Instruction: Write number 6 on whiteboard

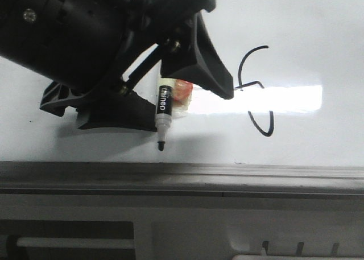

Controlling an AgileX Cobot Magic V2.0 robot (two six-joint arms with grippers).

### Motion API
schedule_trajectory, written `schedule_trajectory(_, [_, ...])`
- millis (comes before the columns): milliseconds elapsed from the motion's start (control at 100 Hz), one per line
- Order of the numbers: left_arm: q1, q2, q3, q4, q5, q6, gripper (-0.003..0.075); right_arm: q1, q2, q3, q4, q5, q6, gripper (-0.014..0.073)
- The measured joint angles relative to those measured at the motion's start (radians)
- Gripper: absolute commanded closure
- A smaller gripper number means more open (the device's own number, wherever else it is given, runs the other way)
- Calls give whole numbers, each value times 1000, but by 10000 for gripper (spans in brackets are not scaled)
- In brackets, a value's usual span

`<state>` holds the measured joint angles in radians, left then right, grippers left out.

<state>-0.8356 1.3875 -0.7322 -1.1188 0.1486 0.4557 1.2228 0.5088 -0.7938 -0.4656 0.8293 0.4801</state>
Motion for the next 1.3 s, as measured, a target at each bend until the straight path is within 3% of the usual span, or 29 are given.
schedule_trajectory(240, [1, -35, 4, 2, -61, 0, 100, 0, 0, 0, 0, 0, 0, 656])
schedule_trajectory(400, [7, -63, 4, 11, -141, -6, 193, 0, 0, 0, 0, -11, 0, 656])
schedule_trajectory(770, [46, -149, 31, 24, -276, 98, 742, 0, 0, 0, 0, -23, 0, 656])
schedule_trajectory(890, [47, -241, 31, 57, -251, 165, 739, 0, 0, 0, -15, -26, 0, 656])
schedule_trajectory(1120, [47, -529, 107, 226, -57, 223, 739, 0, -38, 97, -171, -83, 5, 656])
schedule_trajectory(1300, [47, -773, 228, 287, 64, 225, 739, 0, -91, 241, -333, -116, 120, 656])
